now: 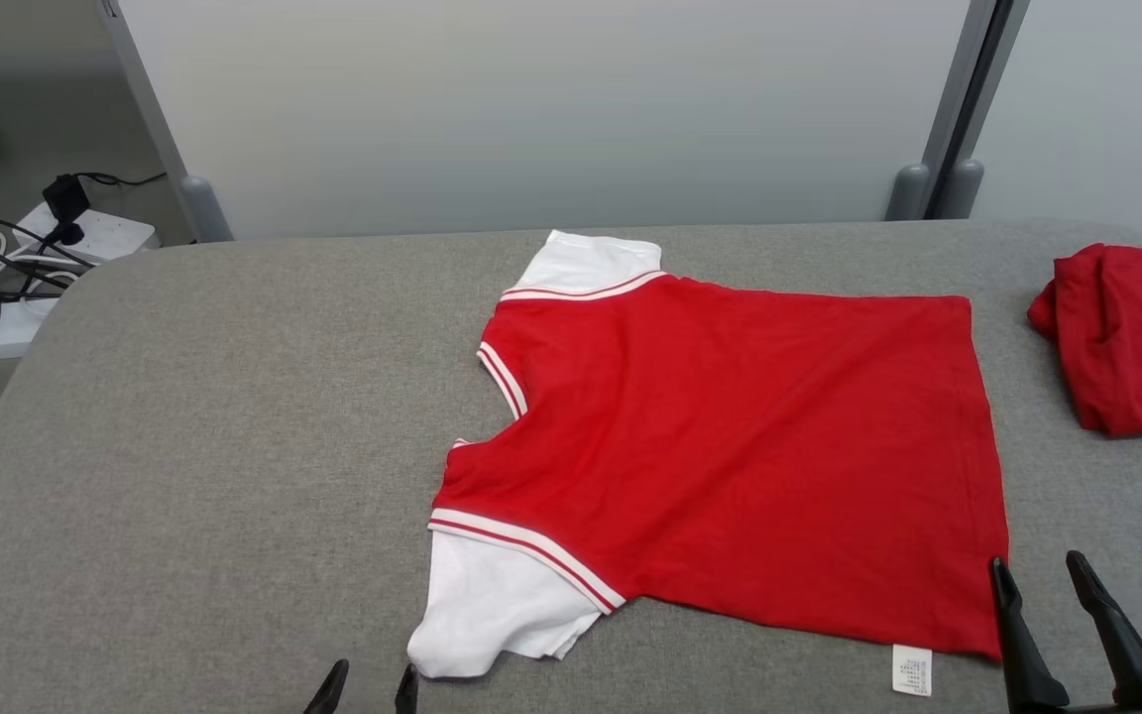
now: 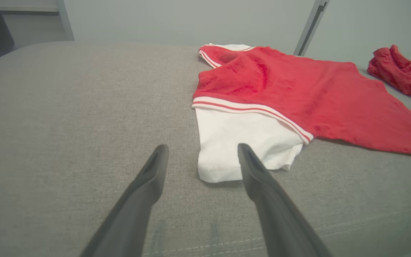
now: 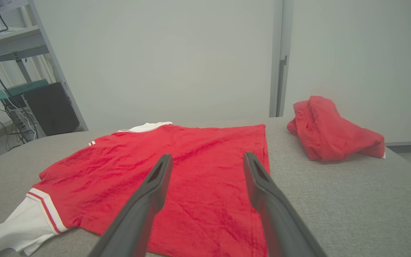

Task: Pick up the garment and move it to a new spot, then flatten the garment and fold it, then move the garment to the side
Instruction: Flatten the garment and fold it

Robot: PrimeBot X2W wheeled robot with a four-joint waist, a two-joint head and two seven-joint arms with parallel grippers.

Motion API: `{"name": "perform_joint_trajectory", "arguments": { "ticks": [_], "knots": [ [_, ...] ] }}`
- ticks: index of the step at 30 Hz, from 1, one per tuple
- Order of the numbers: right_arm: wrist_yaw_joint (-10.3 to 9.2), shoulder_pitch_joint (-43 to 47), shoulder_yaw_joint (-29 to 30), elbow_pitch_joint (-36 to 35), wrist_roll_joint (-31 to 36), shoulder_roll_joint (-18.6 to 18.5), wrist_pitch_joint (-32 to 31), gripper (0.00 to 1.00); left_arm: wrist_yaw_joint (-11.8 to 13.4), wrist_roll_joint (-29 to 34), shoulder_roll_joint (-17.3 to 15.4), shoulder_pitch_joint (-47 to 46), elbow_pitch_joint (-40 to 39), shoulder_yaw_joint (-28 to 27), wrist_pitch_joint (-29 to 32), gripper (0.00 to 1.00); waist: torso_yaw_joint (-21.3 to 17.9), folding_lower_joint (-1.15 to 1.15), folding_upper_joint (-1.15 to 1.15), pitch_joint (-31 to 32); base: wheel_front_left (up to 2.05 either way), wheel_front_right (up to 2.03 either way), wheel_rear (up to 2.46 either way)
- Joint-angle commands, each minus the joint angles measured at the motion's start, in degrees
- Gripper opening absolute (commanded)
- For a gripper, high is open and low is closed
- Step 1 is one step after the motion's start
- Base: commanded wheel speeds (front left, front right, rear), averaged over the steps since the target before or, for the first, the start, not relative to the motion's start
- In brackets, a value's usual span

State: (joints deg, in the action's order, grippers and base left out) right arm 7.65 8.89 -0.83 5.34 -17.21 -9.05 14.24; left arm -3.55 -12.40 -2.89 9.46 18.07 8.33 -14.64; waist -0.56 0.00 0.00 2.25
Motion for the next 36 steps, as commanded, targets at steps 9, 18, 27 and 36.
{"name": "perform_joint_trajectory", "arguments": {
  "ticks": [9,18,27,36],
  "knots": [
    [-0.16,-2.11,-2.56,-1.16,-0.43,-2.24,0.75,1.0,1.75,-4.32,0.02,-12.64,16.63,3.94,-0.36,1.0,-0.86,0.0,0.0,-2.74,0.0,0.0,0.0],
    [-0.16,-3.18,-2.82,-1.36,-0.62,-2.96,0.75,1.0,2.17,-4.99,0.02,-19.34,25.98,4.8,-0.36,1.0,-1.74,0.0,0.0,-4.69,0.0,0.0,0.0],
    [-0.16,-3.77,-2.84,-1.44,-0.66,-3.58,0.75,1.0,0.68,-5.09,0.02,-20.86,27.23,6.34,-0.36,0.0,-1.98,0.0,0.0,-5.21,0.0,0.0,0.0],
    [-0.16,-3.83,-3.25,-0.93,-0.98,-3.96,0.75,1.0,0.34,-4.61,0.02,-20.96,26.14,6.87,-0.36,0.0,-1.59,0.0,0.0,-5.36,0.0,0.0,0.0]
  ]
}}
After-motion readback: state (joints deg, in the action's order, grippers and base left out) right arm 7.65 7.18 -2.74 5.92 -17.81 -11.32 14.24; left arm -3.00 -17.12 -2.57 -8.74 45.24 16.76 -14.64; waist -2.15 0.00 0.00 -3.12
